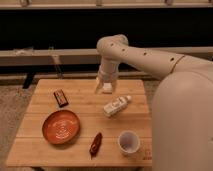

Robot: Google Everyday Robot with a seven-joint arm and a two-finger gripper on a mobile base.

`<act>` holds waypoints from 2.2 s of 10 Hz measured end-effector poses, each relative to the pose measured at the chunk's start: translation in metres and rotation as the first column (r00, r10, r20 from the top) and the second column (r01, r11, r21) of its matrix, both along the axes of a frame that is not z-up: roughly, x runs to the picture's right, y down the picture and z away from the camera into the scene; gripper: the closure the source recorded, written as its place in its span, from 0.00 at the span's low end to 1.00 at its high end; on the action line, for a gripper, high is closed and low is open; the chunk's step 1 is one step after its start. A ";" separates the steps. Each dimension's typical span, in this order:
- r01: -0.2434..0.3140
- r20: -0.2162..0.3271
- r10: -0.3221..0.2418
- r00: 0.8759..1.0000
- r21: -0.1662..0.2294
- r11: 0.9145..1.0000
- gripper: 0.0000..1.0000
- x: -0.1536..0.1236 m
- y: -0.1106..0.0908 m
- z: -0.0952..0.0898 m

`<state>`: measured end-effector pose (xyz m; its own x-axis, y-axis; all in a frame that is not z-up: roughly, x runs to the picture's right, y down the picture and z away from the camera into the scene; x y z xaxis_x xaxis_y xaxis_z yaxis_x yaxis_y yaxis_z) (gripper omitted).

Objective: Move the arm in a circular motion

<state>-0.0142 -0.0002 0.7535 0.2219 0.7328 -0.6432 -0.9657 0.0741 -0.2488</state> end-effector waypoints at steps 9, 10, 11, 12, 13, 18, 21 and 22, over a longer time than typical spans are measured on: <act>0.105 0.036 -0.105 0.994 0.009 0.994 0.35 -0.093 0.010 -0.012; 0.114 0.044 -0.114 0.993 0.006 0.993 0.35 -0.108 0.011 -0.013; 0.122 0.040 -0.122 0.992 0.005 0.993 0.35 -0.110 0.013 -0.014; 0.128 0.039 -0.128 0.991 0.003 0.992 0.35 -0.111 0.018 -0.021; 0.133 0.046 -0.133 0.990 0.004 0.991 0.35 -0.115 0.031 -0.032; 0.146 0.057 -0.146 0.988 0.004 0.989 0.35 -0.132 0.046 -0.049; 0.130 0.045 -0.130 0.990 0.008 0.991 0.35 -0.111 0.056 -0.060; 0.127 0.043 -0.127 0.991 0.010 0.992 0.35 -0.102 0.059 -0.064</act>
